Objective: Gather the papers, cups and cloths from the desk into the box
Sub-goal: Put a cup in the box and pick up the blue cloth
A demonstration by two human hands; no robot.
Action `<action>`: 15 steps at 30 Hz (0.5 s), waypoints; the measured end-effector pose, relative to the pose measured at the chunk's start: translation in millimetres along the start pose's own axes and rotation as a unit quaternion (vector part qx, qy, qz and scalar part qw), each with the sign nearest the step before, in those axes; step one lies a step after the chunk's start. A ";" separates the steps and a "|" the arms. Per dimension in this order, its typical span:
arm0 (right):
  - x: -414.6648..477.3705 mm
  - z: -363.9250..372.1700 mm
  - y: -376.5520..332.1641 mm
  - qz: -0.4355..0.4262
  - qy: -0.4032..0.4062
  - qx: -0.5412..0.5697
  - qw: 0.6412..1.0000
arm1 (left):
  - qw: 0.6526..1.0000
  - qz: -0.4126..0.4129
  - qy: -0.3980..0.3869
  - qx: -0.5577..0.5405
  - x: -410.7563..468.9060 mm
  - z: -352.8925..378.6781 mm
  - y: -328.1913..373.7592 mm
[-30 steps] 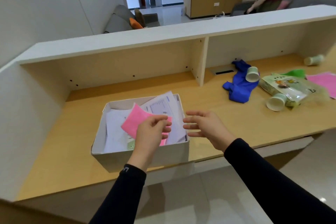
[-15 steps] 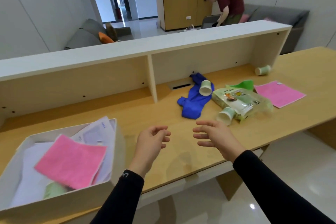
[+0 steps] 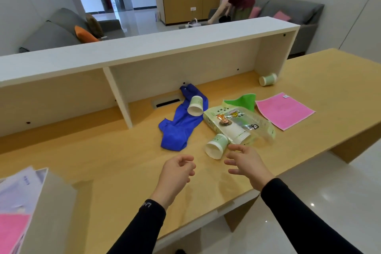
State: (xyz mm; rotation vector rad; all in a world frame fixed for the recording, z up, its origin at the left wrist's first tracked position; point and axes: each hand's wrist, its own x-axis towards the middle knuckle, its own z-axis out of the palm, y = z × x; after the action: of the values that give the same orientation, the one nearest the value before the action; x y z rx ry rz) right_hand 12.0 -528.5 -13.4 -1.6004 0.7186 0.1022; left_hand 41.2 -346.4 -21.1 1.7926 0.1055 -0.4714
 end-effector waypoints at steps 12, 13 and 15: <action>89.5 12.4 -16.0 0.090 -0.012 -0.088 0.992 | 0.988 -0.074 -0.097 0.090 112.6 63.1 8.2; 94.6 15.2 -13.5 0.094 -0.015 -0.092 0.991 | 0.989 -0.077 -0.097 0.081 117.0 66.1 6.7; 100.7 19.9 -11.1 0.092 -0.021 -0.083 0.992 | 0.991 -0.082 -0.091 0.060 123.6 71.8 5.1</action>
State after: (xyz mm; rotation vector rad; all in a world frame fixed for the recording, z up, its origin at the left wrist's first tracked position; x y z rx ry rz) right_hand 104.6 -548.9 -54.2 -1.6809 0.8423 0.3358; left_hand 137.0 -437.1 -76.4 1.8576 0.0991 -0.7716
